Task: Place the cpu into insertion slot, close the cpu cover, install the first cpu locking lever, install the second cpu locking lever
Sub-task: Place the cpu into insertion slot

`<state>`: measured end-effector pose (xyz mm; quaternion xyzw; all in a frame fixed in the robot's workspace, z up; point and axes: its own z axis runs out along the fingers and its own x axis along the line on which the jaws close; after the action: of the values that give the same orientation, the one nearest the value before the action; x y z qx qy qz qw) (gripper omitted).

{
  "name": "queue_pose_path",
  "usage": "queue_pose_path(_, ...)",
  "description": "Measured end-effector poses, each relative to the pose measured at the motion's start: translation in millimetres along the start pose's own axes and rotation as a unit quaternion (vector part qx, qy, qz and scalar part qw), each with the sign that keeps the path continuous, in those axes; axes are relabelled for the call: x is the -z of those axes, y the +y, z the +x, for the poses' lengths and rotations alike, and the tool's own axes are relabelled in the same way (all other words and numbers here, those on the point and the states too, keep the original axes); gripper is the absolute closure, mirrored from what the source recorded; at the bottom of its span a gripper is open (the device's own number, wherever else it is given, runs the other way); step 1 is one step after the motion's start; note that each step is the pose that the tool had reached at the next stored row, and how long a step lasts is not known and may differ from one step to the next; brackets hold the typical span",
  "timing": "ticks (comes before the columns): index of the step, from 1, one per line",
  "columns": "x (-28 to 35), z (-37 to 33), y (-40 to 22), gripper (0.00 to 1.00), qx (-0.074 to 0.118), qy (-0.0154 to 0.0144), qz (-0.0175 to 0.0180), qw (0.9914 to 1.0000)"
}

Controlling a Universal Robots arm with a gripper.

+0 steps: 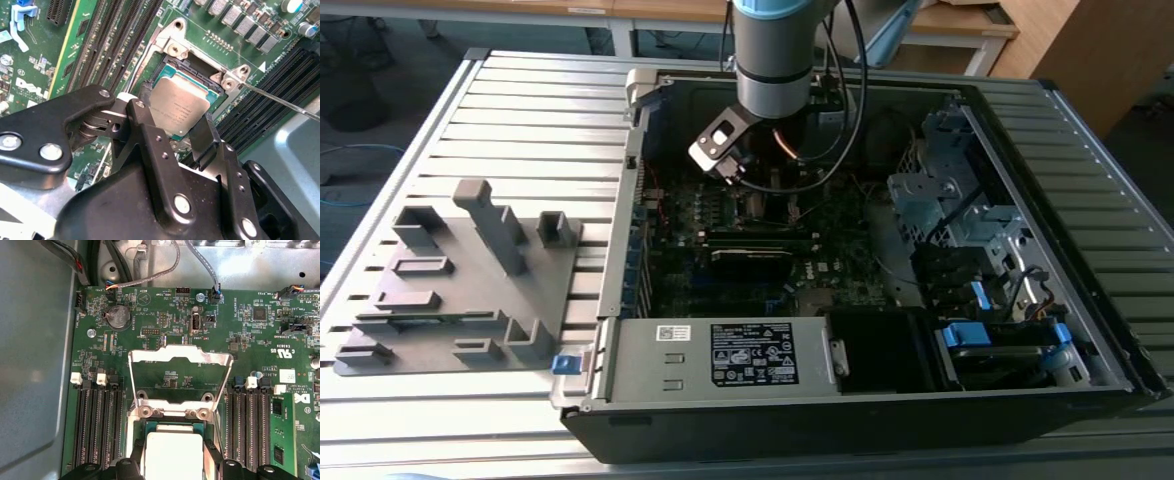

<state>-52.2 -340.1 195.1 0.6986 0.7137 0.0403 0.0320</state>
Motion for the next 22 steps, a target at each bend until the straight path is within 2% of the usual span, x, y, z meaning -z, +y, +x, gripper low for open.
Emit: queue_pose_path(22, -2.2, 0.0, -1.8, 0.46, 0.000, 0.0001, -0.0002, 1.00000)
